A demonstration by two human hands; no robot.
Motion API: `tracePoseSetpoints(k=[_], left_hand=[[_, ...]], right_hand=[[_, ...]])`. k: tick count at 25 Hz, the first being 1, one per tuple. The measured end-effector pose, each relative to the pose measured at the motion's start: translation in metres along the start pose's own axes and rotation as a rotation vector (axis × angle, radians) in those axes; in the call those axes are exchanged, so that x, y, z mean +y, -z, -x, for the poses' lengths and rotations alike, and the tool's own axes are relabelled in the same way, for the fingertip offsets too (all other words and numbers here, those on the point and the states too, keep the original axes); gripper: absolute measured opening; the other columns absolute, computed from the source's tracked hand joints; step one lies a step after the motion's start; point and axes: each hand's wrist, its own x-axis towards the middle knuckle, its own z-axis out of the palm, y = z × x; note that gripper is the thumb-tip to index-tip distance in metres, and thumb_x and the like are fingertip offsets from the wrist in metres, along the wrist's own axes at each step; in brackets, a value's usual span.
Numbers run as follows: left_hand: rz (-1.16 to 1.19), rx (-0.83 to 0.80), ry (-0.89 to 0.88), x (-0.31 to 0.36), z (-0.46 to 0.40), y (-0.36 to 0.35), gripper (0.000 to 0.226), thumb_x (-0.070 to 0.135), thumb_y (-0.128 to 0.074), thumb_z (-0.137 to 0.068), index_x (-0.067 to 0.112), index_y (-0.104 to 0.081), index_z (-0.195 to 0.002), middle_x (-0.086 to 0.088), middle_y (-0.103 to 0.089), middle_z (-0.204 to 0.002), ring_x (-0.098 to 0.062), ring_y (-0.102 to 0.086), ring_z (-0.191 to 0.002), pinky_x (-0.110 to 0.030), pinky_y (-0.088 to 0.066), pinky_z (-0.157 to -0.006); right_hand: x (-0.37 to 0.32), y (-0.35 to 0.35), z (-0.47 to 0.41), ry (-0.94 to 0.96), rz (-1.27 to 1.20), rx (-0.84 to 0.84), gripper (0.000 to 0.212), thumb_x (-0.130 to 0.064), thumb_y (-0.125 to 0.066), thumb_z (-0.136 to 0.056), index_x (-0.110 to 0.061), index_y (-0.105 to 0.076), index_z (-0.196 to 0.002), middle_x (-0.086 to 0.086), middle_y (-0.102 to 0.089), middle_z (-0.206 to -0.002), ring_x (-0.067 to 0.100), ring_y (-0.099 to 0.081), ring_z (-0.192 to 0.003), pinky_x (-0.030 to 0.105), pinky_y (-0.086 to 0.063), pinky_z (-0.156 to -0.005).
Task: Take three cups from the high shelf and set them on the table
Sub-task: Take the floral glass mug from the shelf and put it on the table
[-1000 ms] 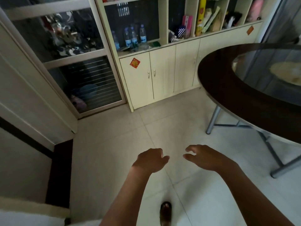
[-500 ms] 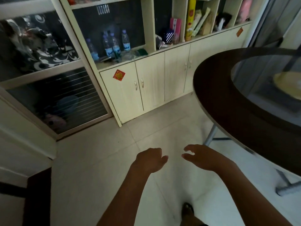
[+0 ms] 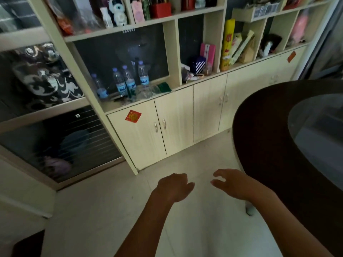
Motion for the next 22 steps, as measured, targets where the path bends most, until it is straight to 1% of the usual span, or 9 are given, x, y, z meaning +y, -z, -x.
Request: tracePoseSetpoints(k=[4, 8, 12, 14, 17, 20, 22], left_hand=[[0.004, -0.023, 0.003, -0.005, -0.064, 0.030, 0.049, 0.050, -0.035, -0.097, 0.010, -0.052, -0.120, -0.012, -0.059, -0.125, -0.027, -0.056, -0.112, -0.037, -0.044, -0.092], [-0.029, 0.006, -0.030, -0.017, -0.134, 0.073, 0.049, 0.049, -0.036, -0.097, 0.010, -0.052, -0.120, -0.012, -0.059, -0.125, -0.027, -0.056, -0.113, -0.036, -0.044, -0.091], [-0.065, 0.078, -0.077, -0.034, -0.205, 0.136, 0.047, 0.048, -0.037, -0.096, 0.009, -0.052, -0.118, -0.012, -0.059, -0.124, -0.028, -0.057, -0.111, -0.036, -0.044, -0.088], [-0.067, 0.104, -0.097, -0.044, -0.239, 0.170, 0.046, 0.048, -0.037, -0.096, 0.009, -0.053, -0.116, -0.012, -0.061, -0.121, -0.027, -0.058, -0.108, -0.034, -0.044, -0.084], [-0.098, 0.123, -0.136, -0.050, -0.279, 0.217, 0.047, 0.048, -0.036, -0.097, 0.009, -0.053, -0.117, -0.012, -0.061, -0.120, -0.027, -0.058, -0.106, -0.032, -0.040, -0.077], [-0.122, 0.152, -0.171, -0.049, -0.318, 0.261, 0.047, 0.047, -0.035, -0.098, 0.009, -0.052, -0.119, -0.012, -0.060, -0.122, -0.026, -0.058, -0.107, -0.032, -0.043, -0.079], [-0.122, 0.179, -0.182, -0.044, -0.343, 0.288, 0.047, 0.047, -0.035, -0.097, 0.009, -0.053, -0.118, -0.011, -0.061, -0.121, -0.026, -0.059, -0.106, -0.032, -0.042, -0.077]], right_hand=[[-0.002, 0.034, -0.062, 0.028, -0.027, 0.009, 0.047, -0.043, -0.044, -0.094, -0.019, -0.046, -0.134, 0.003, -0.049, -0.142, 0.018, -0.048, -0.127, 0.029, -0.036, -0.104], [-0.006, 0.067, -0.132, 0.031, -0.032, 0.040, 0.046, -0.044, -0.045, -0.093, -0.020, -0.047, -0.133, 0.003, -0.050, -0.141, 0.018, -0.048, -0.126, 0.030, -0.037, -0.103], [-0.021, 0.110, -0.207, 0.017, -0.045, 0.113, 0.046, -0.043, -0.045, -0.093, -0.021, -0.048, -0.133, 0.003, -0.051, -0.140, 0.018, -0.050, -0.125, 0.028, -0.037, -0.100], [-0.031, 0.135, -0.243, 0.001, -0.034, 0.132, 0.046, -0.044, -0.045, -0.093, -0.021, -0.049, -0.132, 0.004, -0.052, -0.138, 0.019, -0.051, -0.123, 0.027, -0.038, -0.098], [-0.043, 0.173, -0.284, -0.016, -0.030, 0.163, 0.046, -0.045, -0.045, -0.093, -0.022, -0.048, -0.132, 0.003, -0.051, -0.139, 0.018, -0.050, -0.124, 0.029, -0.037, -0.100], [-0.050, 0.211, -0.322, -0.027, -0.066, 0.199, 0.045, -0.045, -0.044, -0.093, -0.023, -0.048, -0.133, 0.002, -0.049, -0.141, 0.017, -0.048, -0.125, 0.027, -0.036, -0.099], [-0.051, 0.238, -0.345, -0.021, -0.082, 0.222, 0.045, -0.045, -0.044, -0.093, -0.024, -0.047, -0.133, 0.000, -0.048, -0.142, 0.016, -0.047, -0.126, 0.027, -0.035, -0.101]])
